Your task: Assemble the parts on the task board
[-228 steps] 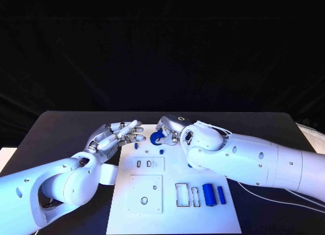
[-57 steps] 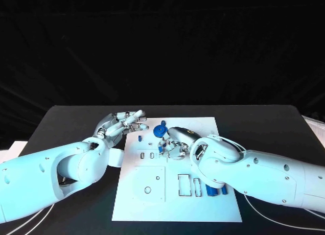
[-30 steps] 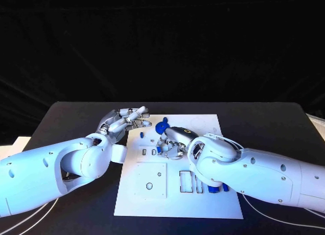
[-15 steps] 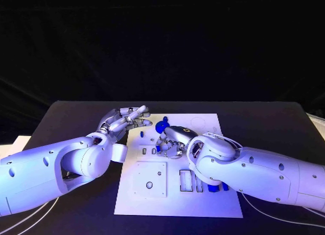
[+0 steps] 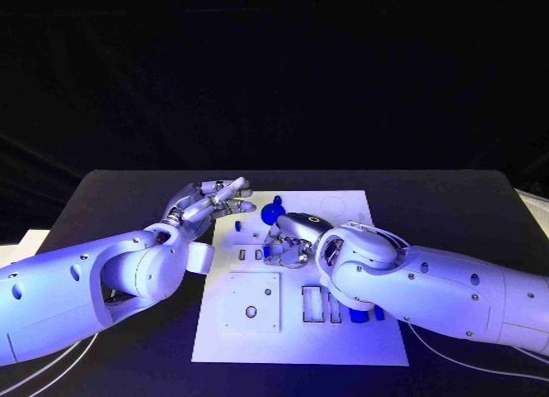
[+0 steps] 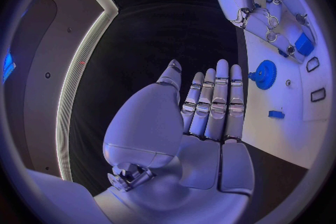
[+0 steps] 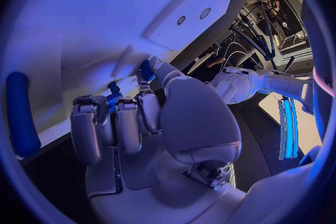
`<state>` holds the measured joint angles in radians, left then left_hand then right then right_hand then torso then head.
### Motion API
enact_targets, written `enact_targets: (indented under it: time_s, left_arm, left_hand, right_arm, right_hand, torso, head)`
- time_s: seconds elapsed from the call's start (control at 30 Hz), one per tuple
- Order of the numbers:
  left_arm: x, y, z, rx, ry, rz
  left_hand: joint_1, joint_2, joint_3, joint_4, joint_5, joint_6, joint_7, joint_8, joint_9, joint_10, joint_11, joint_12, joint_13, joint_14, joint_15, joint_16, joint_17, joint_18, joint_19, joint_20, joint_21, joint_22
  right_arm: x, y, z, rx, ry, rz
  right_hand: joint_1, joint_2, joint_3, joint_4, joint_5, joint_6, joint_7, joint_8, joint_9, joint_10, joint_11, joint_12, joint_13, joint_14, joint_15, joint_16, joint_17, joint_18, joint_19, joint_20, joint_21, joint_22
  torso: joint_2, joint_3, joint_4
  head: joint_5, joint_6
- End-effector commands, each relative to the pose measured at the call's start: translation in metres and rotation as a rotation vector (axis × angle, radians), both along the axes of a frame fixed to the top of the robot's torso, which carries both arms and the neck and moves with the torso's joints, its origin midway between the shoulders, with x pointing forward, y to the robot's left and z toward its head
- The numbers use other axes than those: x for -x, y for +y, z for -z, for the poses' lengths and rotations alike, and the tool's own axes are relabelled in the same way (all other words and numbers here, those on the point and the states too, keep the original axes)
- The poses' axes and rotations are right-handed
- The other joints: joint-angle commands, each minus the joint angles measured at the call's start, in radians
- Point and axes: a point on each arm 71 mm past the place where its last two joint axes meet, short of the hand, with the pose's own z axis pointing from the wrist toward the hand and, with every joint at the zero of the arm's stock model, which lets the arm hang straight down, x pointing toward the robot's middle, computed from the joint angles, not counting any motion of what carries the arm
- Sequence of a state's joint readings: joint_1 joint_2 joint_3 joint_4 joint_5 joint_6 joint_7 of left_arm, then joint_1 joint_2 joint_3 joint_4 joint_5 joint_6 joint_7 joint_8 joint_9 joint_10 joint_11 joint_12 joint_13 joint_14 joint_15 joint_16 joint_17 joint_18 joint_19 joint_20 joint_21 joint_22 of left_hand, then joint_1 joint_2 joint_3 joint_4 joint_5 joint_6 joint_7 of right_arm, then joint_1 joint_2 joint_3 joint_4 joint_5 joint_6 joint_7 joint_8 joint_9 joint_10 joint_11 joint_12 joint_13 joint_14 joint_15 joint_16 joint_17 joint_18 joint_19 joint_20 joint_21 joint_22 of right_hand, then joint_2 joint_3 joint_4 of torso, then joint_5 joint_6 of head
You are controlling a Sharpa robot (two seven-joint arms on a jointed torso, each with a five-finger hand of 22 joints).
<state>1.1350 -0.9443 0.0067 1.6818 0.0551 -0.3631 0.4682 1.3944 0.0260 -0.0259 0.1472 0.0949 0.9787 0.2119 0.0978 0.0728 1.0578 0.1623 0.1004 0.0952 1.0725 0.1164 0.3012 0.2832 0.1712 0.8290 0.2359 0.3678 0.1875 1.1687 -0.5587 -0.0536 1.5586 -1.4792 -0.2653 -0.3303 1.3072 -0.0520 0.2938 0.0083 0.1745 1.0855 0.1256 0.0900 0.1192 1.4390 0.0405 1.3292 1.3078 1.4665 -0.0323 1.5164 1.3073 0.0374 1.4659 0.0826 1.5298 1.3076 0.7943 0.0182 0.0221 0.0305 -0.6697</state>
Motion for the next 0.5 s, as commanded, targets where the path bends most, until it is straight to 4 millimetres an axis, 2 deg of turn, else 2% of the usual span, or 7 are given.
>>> enact_targets:
  time_s: [0.03,0.23,0.4,0.5]
  left_arm:
    - [0.0004,-0.0022,-0.0015,0.014,-0.009,0.016]
    - [0.0002,-0.0021,-0.0013,0.013,-0.008,0.017]
    - [0.0,-0.002,-0.0012,0.013,-0.008,0.016]
    - [0.0,-0.0021,-0.0012,0.013,-0.008,0.017]
  left_hand:
    - [0.003,0.003,0.0,-0.008,-0.003,0.002,0.001,-0.004,-0.001,0.0,0.0,-0.004,0.001,-0.005,0.001,-0.005,0.002,0.012,-0.006,-0.002,0.005,0.001]
    - [0.003,0.003,0.0,-0.008,-0.003,0.002,0.001,-0.004,-0.001,0.0,0.0,-0.004,0.001,-0.005,0.001,-0.005,0.002,0.012,-0.006,-0.002,0.005,0.001]
    - [0.003,0.003,0.0,-0.008,-0.003,0.002,0.001,-0.004,-0.001,0.0,0.0,-0.004,0.001,-0.005,0.001,-0.005,0.002,0.012,-0.006,-0.002,0.005,0.001]
    - [0.003,0.003,0.0,-0.008,-0.003,0.002,0.001,-0.004,-0.001,0.0,0.0,-0.004,0.001,-0.005,0.001,-0.005,0.002,0.012,-0.006,-0.002,0.005,0.001]
  right_arm:
    - [0.0019,-0.0037,0.0131,0.076,0.046,-0.001]
    - [0.001,-0.0045,0.0126,0.071,0.035,0.012]
    - [0.0008,-0.0043,0.0116,0.059,0.025,0.019]
    - [0.0014,-0.0034,0.0105,0.047,0.016,0.021]
  right_hand:
    - [0.0,-0.008,-0.007,0.001,0.004,-0.007,0.001,-0.006,0.001,-0.007,0.001,-0.009,0.065,0.077,0.005,-0.005,0.132,-0.011,0.021,0.002,-0.006,0.157]
    - [-0.008,-0.015,-0.013,0.003,0.004,-0.015,0.005,-0.012,-0.001,-0.015,0.004,-0.023,0.054,0.076,0.007,-0.007,0.127,-0.01,0.017,0.004,-0.009,0.152]
    - [-0.029,-0.035,-0.035,0.012,-0.002,-0.044,0.014,-0.025,-0.01,-0.03,0.012,-0.047,0.036,0.075,0.014,-0.011,0.121,-0.008,0.011,0.009,-0.013,0.144]
    - [-0.041,-0.043,-0.057,0.021,-0.024,-0.063,0.018,-0.026,-0.016,-0.033,0.017,-0.051,0.032,0.074,0.018,-0.012,0.119,-0.007,0.009,0.013,-0.015,0.141]
  torso:
    - [0.0,-0.0001,0.0002]
    - [0.0,-0.0002,0.0007]
    - [0.0,-0.0003,0.0008]
    - [0.0,-0.0002,0.0012]
  head:
    - [-0.002,-0.002]
    - [-0.003,-0.002]
    - [-0.004,-0.002]
    - [-0.006,-0.003]
